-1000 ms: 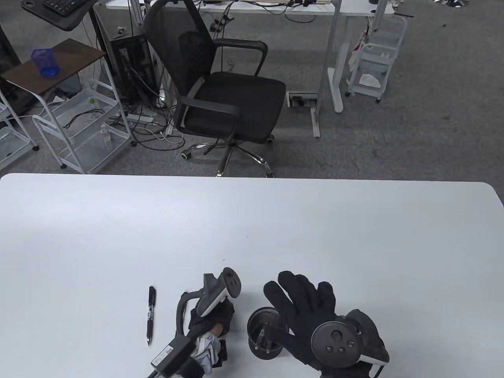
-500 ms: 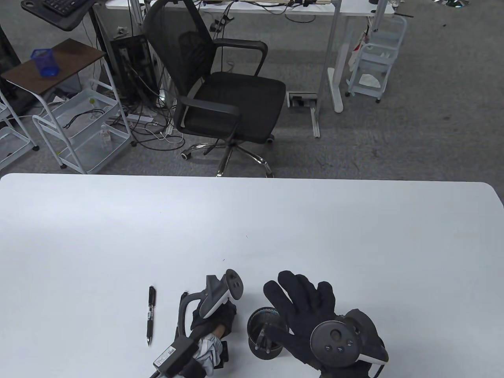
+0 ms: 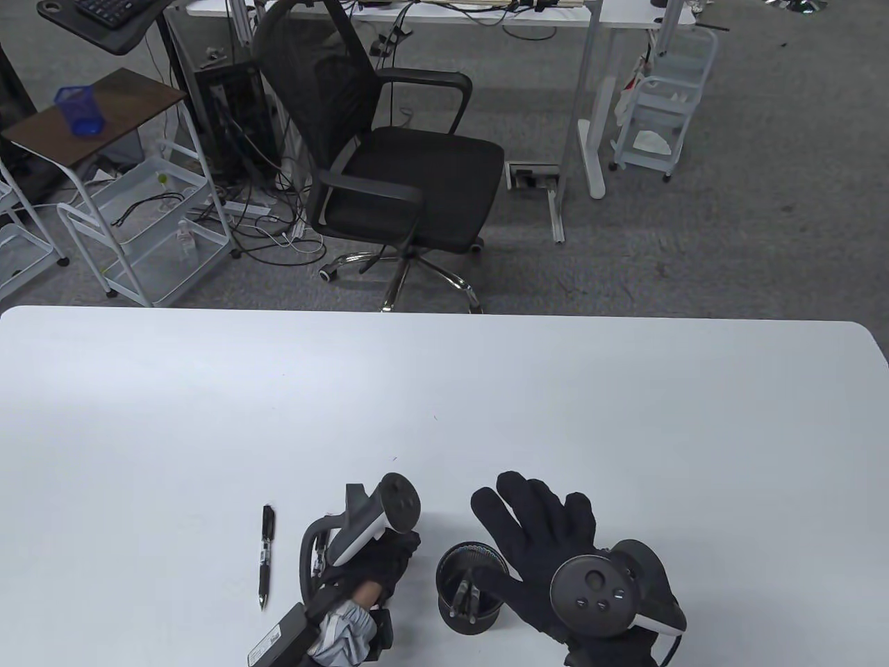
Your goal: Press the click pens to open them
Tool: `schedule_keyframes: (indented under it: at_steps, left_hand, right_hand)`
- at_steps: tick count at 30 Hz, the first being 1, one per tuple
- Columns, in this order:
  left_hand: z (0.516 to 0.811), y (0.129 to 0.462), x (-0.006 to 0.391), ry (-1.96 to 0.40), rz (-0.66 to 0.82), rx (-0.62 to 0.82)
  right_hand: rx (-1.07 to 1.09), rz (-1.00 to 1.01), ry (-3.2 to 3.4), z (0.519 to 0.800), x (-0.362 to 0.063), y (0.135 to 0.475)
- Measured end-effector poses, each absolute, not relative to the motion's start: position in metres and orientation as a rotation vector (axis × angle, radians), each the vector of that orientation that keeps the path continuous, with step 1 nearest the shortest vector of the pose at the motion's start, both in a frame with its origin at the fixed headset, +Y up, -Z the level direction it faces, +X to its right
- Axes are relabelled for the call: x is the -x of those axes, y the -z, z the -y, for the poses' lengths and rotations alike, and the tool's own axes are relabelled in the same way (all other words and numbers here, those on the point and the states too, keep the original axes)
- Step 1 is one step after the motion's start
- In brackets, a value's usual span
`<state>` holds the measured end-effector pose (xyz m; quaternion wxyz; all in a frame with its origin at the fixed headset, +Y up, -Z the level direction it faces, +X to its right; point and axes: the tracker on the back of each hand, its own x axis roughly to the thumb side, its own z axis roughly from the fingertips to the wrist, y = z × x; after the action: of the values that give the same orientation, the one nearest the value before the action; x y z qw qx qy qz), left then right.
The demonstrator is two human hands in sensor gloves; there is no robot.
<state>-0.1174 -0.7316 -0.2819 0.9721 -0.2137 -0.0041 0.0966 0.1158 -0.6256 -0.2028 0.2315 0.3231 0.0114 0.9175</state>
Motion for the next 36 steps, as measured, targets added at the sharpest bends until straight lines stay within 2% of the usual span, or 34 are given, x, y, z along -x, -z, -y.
schedule_keyframes:
  at_steps: [6,10,13,16,28,36]
  left_hand:
    - [0.705,0.254,0.122,-0.294,0.147,0.342]
    - [0.693,0.237,0.124,-0.333,0.235,0.178]
    - [0.690,0.228,0.125,-0.330,0.292,0.124]
    - [0.689,0.226,0.127,-0.265,0.333,0.183]
    - [0.680,0.218,0.132,-0.324,0.412,0.154]
    - [0.675,0.216,0.136,-0.340,0.411,0.138]
  right_hand:
    - [-0.866,-0.068,-2.550,0.633,-0.113,0.208]
    - [-0.852,-0.108,-2.569,0.640,-0.110,0.212]
    - [-0.841,-0.140,-2.584,0.646,-0.108,0.216]
    - [-0.829,-0.172,-2.595,0.652,-0.106,0.221]
    - [-0.883,-0.291,-2.616,0.673,-0.088,0.228]
    - [-0.946,-0.324,-2.526,0.671,-0.088,0.227]
